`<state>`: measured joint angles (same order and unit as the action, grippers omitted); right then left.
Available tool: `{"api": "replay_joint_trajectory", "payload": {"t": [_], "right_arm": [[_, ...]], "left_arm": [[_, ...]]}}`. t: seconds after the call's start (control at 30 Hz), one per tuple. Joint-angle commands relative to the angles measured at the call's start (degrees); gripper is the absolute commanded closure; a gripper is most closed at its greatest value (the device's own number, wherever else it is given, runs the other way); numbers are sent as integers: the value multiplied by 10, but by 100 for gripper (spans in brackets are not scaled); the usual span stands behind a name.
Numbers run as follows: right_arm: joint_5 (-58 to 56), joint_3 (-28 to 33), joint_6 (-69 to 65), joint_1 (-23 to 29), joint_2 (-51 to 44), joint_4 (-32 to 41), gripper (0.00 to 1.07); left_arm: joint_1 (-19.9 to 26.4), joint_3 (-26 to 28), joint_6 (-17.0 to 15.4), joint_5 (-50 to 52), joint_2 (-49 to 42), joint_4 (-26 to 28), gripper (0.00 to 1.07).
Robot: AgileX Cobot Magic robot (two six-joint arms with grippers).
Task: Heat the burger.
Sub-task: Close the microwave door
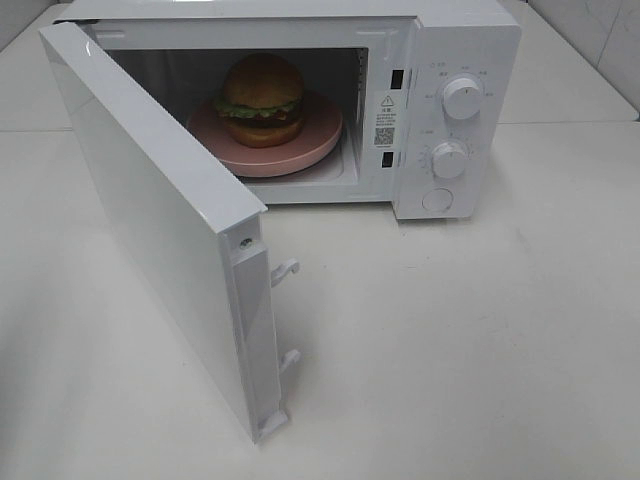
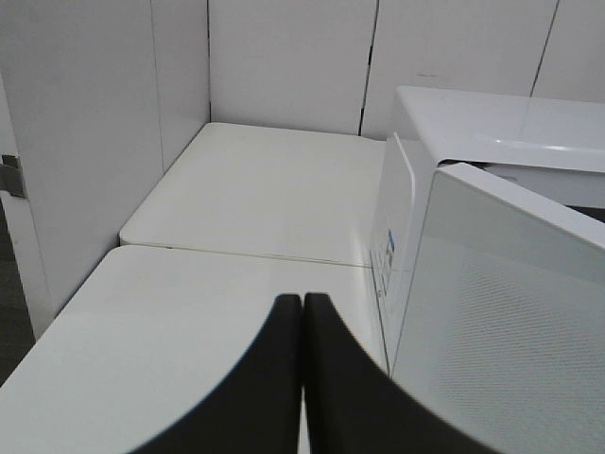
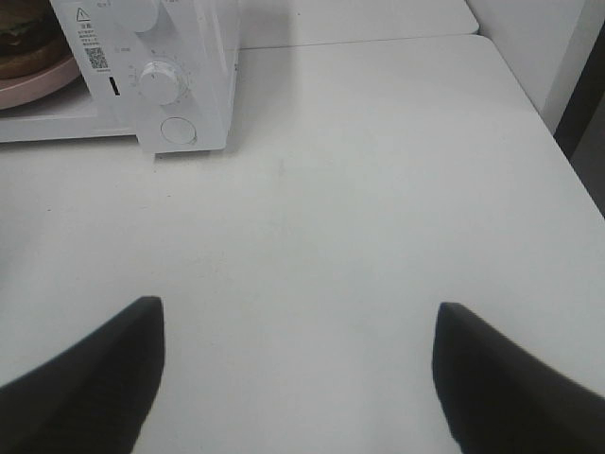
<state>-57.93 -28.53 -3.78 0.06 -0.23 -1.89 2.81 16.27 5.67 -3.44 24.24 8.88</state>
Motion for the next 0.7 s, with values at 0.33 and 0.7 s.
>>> {"api": "replay_joint_trajectory", "payload": {"t": [0.33,0.7], "right_arm": [[4,1,-2,-1,-16,-1,31],[4,1,-2,-1,-16,-1,31]], "left_arm": [[2,-45,-70,324,238,-105,106],[2,-41,-233,482,413,-345,106]]}}
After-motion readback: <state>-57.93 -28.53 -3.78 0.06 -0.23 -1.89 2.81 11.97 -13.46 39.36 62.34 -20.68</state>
